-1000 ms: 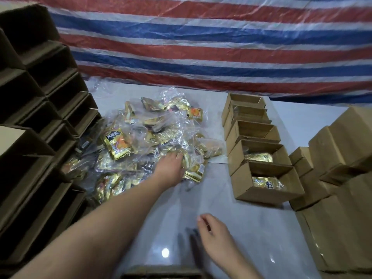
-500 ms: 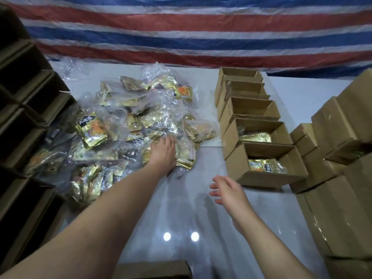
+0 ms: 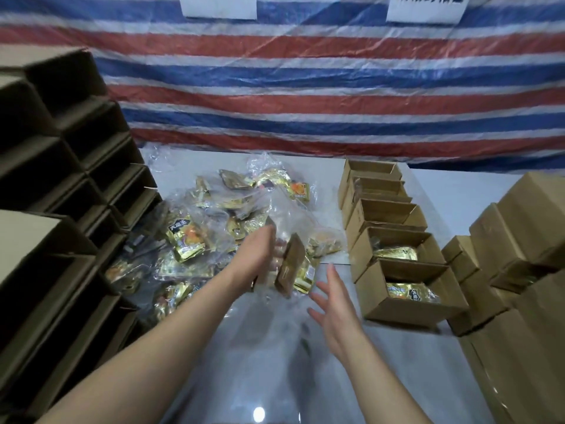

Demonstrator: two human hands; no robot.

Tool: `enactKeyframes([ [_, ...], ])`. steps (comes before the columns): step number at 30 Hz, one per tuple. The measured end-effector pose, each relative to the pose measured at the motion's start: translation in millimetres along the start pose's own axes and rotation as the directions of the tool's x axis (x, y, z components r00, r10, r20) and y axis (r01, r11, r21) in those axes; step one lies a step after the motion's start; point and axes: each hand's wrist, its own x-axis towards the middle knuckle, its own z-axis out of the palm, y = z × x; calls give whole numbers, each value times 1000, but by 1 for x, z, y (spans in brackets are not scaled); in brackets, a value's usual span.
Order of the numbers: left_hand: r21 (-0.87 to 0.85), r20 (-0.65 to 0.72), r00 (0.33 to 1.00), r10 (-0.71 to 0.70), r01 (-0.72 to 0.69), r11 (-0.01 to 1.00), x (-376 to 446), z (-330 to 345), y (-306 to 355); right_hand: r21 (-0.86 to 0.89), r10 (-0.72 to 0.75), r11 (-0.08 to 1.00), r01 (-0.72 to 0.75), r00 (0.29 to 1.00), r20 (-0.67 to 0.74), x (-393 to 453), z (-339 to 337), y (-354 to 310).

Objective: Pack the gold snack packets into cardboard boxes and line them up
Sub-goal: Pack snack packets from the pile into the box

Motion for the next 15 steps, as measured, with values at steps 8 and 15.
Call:
enactKeyframes([
  [8, -83, 113, 988, 109, -100, 992, -67, 6, 30, 151, -52, 988, 15, 968, 244, -40, 36, -45],
  [15, -28, 96, 985, 146, -144, 989, -98, 10, 44, 319, -123, 948, 0, 923, 365, -76, 33, -49],
])
